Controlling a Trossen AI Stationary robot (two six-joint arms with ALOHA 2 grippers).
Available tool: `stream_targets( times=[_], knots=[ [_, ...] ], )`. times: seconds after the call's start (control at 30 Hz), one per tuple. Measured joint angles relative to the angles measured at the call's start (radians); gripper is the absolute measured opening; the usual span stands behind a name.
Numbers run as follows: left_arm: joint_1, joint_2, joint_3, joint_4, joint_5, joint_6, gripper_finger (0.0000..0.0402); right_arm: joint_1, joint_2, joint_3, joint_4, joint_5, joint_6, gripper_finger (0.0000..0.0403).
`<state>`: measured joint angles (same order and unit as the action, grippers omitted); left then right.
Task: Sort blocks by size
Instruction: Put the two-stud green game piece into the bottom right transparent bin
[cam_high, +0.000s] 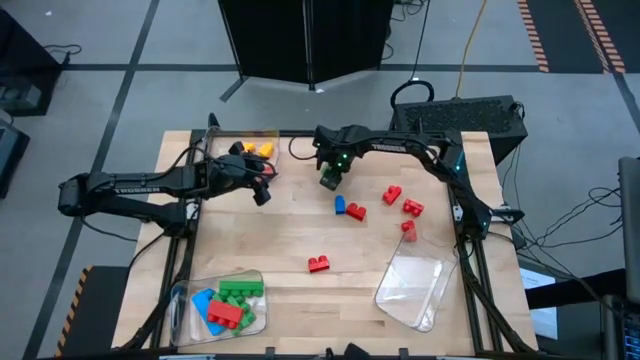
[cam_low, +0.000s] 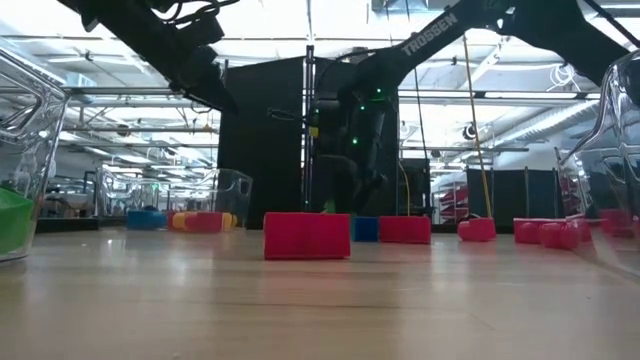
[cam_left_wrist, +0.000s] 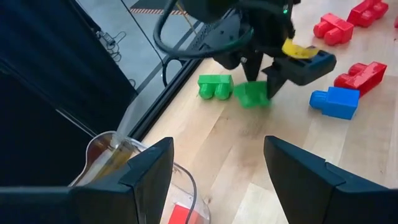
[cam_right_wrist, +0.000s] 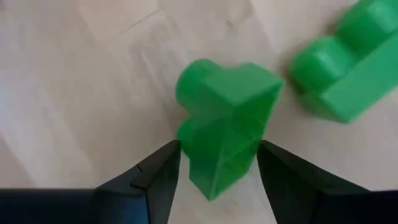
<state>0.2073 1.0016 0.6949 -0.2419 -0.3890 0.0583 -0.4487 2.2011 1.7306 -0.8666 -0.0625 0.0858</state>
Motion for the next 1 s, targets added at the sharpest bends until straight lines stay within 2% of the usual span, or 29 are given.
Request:
stream_targets(
  times=[0.2, 0.4, 0.67, 1.0],
  knots=[
    [0.000, 0.000, 0.000, 0.011, 0.000, 0.000, 0.0251, -0.009, 0.003, -0.001, -0.045, 0.040, -0.041, 0.0177],
    [0.000, 0.000, 0.000, 0.028, 0.000, 0.001, 0.0251, -0.009, 0.002, -0.001, -0.059, 0.038, -0.106, 0.0113],
    [0.000, 0.000, 0.000, 0.025, 0.000, 0.001, 0.0251, -0.007, 0.001, 0.000, -0.068, 0.037, -0.126, 0.0111],
    [0.000, 0.000, 0.000, 0.019, 0.000, 0.001, 0.0251, 0.032, -0.093, -0.001, -0.277, 0.038, -0.096, 0.0114]
  ],
)
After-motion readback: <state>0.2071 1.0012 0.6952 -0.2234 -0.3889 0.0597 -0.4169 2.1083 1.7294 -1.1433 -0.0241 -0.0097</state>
